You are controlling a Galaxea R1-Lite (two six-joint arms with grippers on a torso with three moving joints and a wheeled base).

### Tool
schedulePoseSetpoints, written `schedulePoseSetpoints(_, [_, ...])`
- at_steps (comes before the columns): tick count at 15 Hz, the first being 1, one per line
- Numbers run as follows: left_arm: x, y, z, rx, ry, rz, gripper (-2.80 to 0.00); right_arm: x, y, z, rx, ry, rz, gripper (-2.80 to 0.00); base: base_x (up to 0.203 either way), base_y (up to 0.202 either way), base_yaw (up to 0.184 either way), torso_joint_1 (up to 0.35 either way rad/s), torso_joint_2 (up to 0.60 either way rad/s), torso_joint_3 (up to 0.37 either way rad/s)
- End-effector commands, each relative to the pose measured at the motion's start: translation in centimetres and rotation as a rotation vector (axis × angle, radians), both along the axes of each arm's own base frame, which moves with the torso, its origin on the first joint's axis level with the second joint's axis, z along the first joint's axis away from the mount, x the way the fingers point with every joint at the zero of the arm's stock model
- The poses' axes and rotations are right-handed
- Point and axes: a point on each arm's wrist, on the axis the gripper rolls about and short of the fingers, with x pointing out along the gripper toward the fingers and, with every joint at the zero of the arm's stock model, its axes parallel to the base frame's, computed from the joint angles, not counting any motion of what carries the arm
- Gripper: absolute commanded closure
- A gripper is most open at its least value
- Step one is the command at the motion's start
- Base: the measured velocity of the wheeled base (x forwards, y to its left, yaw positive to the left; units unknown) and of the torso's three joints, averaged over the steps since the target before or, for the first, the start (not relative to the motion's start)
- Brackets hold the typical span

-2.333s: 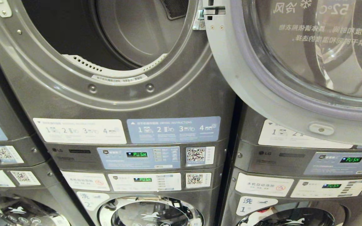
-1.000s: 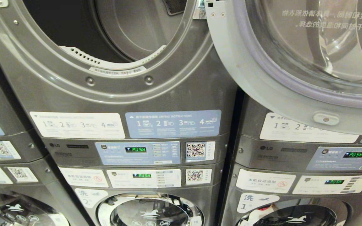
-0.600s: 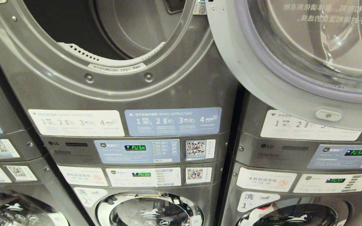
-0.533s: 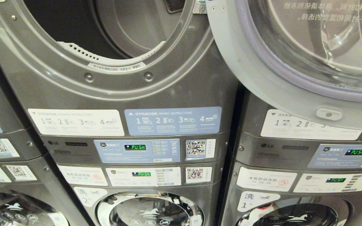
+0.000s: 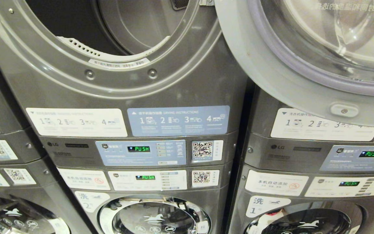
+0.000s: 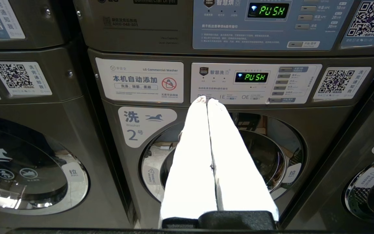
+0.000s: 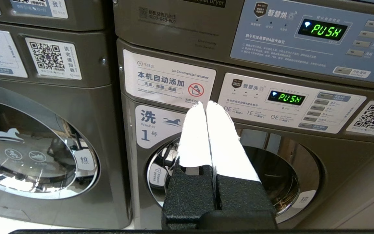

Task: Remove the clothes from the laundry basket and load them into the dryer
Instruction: Take the clothes out of the basket

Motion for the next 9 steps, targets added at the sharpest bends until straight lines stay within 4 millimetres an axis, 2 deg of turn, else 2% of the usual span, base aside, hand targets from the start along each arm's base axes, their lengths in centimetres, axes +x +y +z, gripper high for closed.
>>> schedulePoseSetpoints(1, [-0.01,0.0,0.0,0.0,-0.002,0.0,0.0,0.0,0.0,-0.01,-0.001,0.0,0.001,0.0,0.0,0.0,0.0,-0.098,0.23,0.117])
schedulePoseSetpoints(9, [-0.01,0.0,0.0,0.0,-0.002,0.0,0.0,0.0,0.0,-0.01,0.002,0.0,-0.001,0.0,0.0,0.0,0.0,-0.132,0.27,0.144])
